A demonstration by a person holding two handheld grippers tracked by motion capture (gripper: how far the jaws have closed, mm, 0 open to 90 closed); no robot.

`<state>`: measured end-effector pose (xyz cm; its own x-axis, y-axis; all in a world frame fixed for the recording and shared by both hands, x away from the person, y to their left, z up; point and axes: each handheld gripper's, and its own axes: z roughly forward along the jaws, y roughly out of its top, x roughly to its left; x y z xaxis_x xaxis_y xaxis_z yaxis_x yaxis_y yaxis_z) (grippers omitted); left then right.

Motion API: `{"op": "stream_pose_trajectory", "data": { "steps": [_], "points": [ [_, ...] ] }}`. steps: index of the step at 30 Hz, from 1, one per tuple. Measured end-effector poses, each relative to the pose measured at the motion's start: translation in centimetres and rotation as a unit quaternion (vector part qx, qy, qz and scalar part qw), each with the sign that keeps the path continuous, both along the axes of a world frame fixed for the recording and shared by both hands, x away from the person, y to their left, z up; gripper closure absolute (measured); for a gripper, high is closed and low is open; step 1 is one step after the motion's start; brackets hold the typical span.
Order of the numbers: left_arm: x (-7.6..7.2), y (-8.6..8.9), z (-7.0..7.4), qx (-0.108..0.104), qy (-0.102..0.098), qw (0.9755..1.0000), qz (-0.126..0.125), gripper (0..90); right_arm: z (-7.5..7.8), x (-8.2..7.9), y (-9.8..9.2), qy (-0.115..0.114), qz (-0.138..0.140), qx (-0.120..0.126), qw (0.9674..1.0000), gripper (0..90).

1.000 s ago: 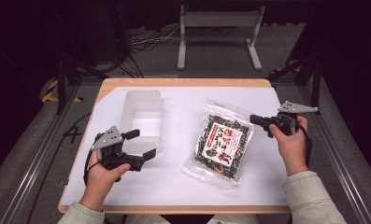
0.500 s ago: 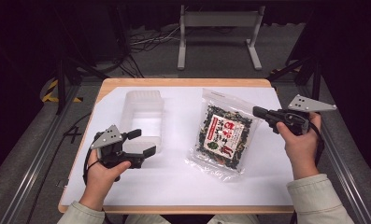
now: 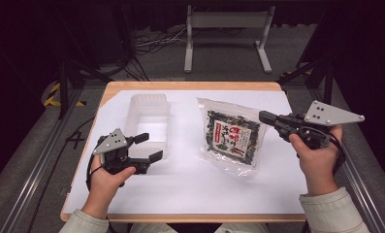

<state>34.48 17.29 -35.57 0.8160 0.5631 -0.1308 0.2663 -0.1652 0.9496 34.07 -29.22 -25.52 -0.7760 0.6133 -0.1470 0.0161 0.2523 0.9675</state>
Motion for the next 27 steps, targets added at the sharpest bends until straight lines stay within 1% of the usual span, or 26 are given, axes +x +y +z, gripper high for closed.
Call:
{"op": "stream_pose_trajectory", "data": {
  "steps": [2, 5, 7, 13, 16, 17, 18, 20, 27],
  "points": [
    [0.0, -0.1, 0.1, -0.005, -0.007, 1.0, 0.001, 15.5, 0.5, -0.3, 0.3, -0.008, 0.004, -0.002, 1.0, 90.0],
    [0.2, -0.2, 0.3, -0.017, -0.017, 0.9997, 0.001, 13.0, 1.0, -0.4, 0.6, -0.013, 0.009, -0.001, 0.9999, 90.0],
    [0.3, -0.5, 0.4, -0.025, -0.014, 0.9996, -0.007, 13.2, 1.4, -0.5, 0.9, -0.016, 0.016, 0.004, 0.9997, 90.0],
    [0.5, -1.4, 0.9, -0.025, -0.021, 0.9994, -0.015, 14.0, 1.9, -0.4, 1.8, -0.02, 0.03, 0.01, 0.9993, 90.0],
    [0.6, -1.9, 1.3, -0.031, -0.023, 0.999, -0.022, 14.0, 2.2, -0.4, 2.4, -0.016, 0.043, 0.017, 0.9988, 90.0],
    [0.6, -2.0, 1.5, -0.034, -0.027, 0.9988, -0.023, 14.0, 2.2, -0.3, 2.7, -0.015, 0.047, 0.019, 0.9986, 90.0],
    [0.6, -2.1, 1.6, -0.037, -0.025, 0.9987, -0.026, 14.1, 2.3, -0.3, 2.9, -0.015, 0.052, 0.021, 0.9983, 90.0],
    [0.6, -2.5, 1.8, -0.038, -0.03, 0.9984, -0.029, 14.2, 2.5, -0.4, 3.4, -0.015, 0.059, 0.024, 0.9978, 90.0],
    [0.8, -3.4, 2.0, -0.044, -0.03, 0.9978, -0.04, 14.2, 3.0, -0.7, 5.0, -0.024, 0.083, 0.026, 0.9959, 90.0]
  ]
}}
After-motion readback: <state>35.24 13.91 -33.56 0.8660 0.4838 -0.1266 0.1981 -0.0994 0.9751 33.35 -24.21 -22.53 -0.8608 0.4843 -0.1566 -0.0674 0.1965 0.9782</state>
